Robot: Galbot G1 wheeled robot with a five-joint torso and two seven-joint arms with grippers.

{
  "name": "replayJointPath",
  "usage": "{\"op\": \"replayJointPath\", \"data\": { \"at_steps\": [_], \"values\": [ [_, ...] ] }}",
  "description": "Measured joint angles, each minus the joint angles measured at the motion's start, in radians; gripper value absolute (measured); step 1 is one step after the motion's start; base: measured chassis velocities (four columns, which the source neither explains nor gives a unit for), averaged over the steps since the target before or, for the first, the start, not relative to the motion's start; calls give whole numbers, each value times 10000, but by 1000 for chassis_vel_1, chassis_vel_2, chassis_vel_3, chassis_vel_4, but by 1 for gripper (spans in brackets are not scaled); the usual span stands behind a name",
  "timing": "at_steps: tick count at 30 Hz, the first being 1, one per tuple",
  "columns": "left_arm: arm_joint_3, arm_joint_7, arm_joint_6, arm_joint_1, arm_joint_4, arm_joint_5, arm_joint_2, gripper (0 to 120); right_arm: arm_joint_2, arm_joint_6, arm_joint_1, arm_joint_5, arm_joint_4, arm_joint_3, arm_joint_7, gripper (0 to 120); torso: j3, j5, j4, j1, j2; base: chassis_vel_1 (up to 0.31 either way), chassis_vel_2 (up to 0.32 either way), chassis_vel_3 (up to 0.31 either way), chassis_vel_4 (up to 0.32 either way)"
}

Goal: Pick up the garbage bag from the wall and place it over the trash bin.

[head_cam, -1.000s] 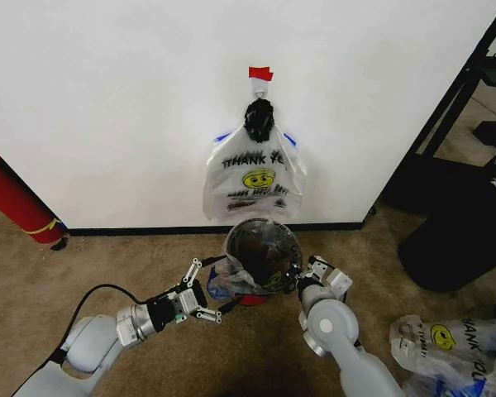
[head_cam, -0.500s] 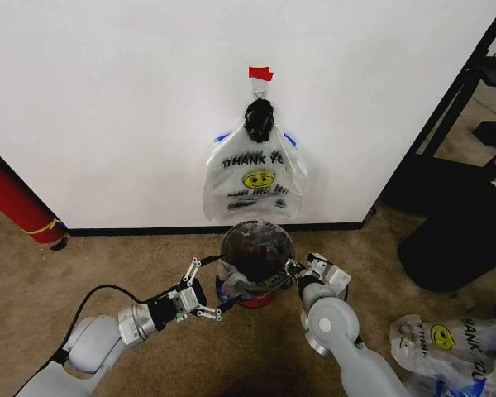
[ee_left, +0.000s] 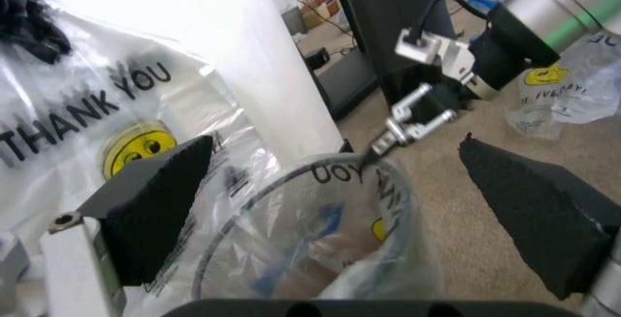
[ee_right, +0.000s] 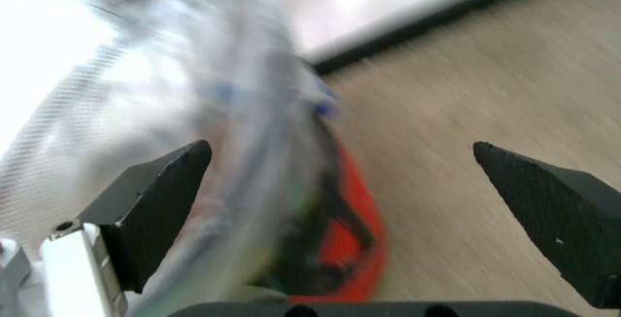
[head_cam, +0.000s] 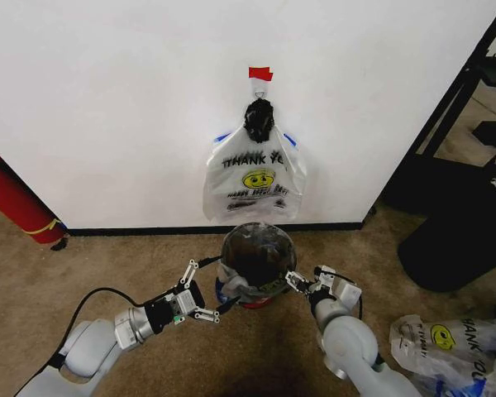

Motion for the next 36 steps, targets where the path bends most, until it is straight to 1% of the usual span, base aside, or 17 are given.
{"op": "replayJointPath", "data": {
  "at_steps": [1, 3, 4, 10, 12, 13, 15, 17, 18, 19, 20, 21, 22, 23, 24, 30, 36],
  "values": [
    [-5, -7, -6, 0, 0, 0, -12, 100, -12, 322, 1, -126, -81, 6, -414, 100, 0, 0, 0, 0, 0, 0, 0, 0, 0],
    [-13, -20, -13, 3, 0, 0, -65, 100, 5, 1581, 91, -541, -459, 54, -1714, 100, 0, 0, 2, 0, 0, 0, 0, 0, 0],
    [-13, -20, -13, 3, 0, 0, -65, 100, 5, 1581, 91, -541, -459, 54, -1714, 100, 0, 0, 2, 0, 0, 0, 0, 0, 0],
    [-127, -73, -17, 121, -85, -24, -179, 100, 54, 3708, 177, -1235, -1036, 401, -4464, 100, 0, -1, 3, 0, 0, 0, 0, 0, 0],
    [-163, -143, -14, 130, -109, -75, -219, 100, 70, 3996, 169, -1424, -1116, 509, -4839, 100, 0, 0, 2, 0, 0, 0, 0, 0, 0],
    [-221, -367, 77, 142, -186, -216, -332, 100, 143, 4535, 137, -1970, -1204, 796, -5311, 100, 1, 0, 2, 0, -1, 0, 0, 0, 0],
    [-256, -1080, 358, 142, -366, -593, -711, 100, 369, 5485, -1, -3187, -1146, 1353, -5481, 100, 1, 3, 3, 0, 0, 0, 0, 0, 0],
    [-254, -1924, 764, 49, -551, -1289, -1396, 100, 597, 6226, -258, -4336, -818, 1935, -5409, 100, 0, 1, 3, 0, 0, 0, 0, 0, 0],
    [-254, -1924, 764, 49, -551, -1289, -1396, 100, 597, 6226, -258, -4336, -818, 1935, -5409, 100, 0, 1, 3, 0, 0, 0, 0, 0, 0],
    [-226, -2548, 1050, -53, -667, -1821, -1900, 100, 698, 6480, -484, -4913, -551, 2225, -5285, 100, 0, -1, 1, 0, 0, 0, 0, 0, 0],
    [-203, -2810, 1146, -90, -707, -2013, -2088, 100, 743, 6568, -598, -5137, -434, 2330, -5210, 100, 0, -3, 0, 0, 0, 0, 0, 0, 0],
    [-120, -3792, 1500, -199, -864, -2703, -2700, 100, 850, 6760, -880, -5571, -163, 2568, -5072, 100, 0, -1, -2, 0, 0, 0, 0, 0, 0],
    [-92, -4415, 1774, -248, -1005, -3178, -3107, 100, 982, 6895, -1117, -5871, 58, 2779, -4992, 100, 0, -1, -2, 0, 0, 0, 0, 0, 0],
    [-92, -4545, 1846, -258, -1046, -3300, -3221, 100, 1030, 6928, -1191, -5951, 118, 2832, -4979, 100, 0, -2, -1, 0, 0, 0, 0, 0, 0],
    [-145, -4808, 2002, -272, -1145, -3529, -3610, 100, 1289, 7021, -1469, -6269, 308, 3024, -4940, 100, 0, 1, 0, 0, 0, 0, 0, 0, 0],
    [-250, -4911, 1931, -212, -1077, -3099, -3847, 100, 2036, 7100, -1877, -6096, 528, 3070, -4794, 100, 0, 0, 3, 0, 0, 0, 0, 0, 0],
    [-245, -5926, 2013, -482, -1133, -2518, -4119, 100, 2556, 6821, -2364, -5959, 796, 3303, -5646, 100, 0, -2, 0, 0, 0, 0, 0, 0, 0]
  ]
}}
